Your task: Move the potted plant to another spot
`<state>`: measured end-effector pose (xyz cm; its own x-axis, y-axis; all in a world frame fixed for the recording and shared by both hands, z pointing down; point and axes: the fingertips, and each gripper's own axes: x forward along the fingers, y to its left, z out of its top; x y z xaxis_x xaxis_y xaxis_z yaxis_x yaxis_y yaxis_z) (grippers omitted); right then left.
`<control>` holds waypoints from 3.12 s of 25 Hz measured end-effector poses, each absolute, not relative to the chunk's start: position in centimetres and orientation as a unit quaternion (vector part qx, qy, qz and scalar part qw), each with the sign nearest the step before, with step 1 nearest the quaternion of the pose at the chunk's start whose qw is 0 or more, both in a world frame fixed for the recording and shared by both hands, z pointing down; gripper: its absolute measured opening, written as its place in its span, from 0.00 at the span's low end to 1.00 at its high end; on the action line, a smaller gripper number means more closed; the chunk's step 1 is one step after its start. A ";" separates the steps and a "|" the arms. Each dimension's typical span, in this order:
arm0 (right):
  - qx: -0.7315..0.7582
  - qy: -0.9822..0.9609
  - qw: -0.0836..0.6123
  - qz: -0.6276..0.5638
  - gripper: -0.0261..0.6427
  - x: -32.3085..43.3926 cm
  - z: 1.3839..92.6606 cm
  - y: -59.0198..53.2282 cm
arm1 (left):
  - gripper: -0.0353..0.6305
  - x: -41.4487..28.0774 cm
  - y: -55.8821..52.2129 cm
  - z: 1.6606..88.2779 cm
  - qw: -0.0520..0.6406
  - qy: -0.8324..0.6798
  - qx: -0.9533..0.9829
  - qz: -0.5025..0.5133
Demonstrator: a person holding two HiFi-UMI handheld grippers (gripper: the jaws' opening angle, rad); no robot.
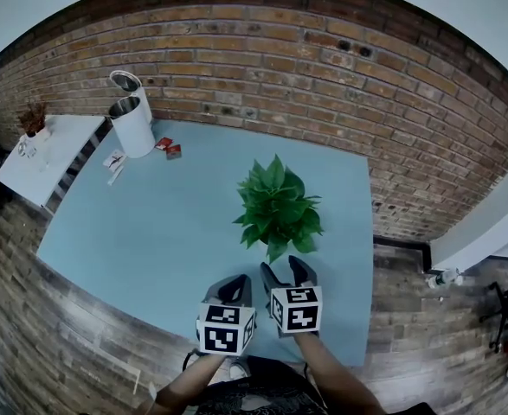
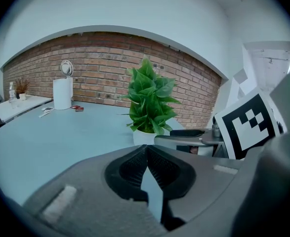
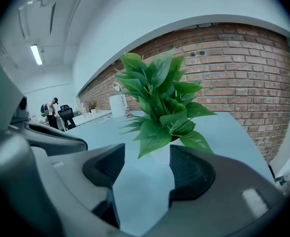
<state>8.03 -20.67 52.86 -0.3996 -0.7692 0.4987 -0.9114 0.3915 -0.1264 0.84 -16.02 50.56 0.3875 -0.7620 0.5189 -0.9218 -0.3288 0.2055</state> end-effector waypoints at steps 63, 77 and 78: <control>0.610 -0.745 0.202 0.179 0.71 8.1 60.4 -29.3 | 0.05 -3.8 -23.1 54.7 0.247 -0.460 0.821 0.232; 0.626 -0.731 0.201 0.184 0.70 5.4 60.7 -29.7 | 0.05 -9.0 -24.2 54.8 0.246 -0.474 0.817 0.216; 0.627 -0.730 0.201 0.184 0.70 5.2 60.8 -29.8 | 0.05 -9.3 -24.3 54.8 0.247 -0.474 0.817 0.215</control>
<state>5.18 -29.76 60.81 -0.1329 -0.8416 0.5235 -0.9892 0.1459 -0.0166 -9.25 -24.28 54.85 0.4578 -0.6696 0.5849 -0.8813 -0.4284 0.1994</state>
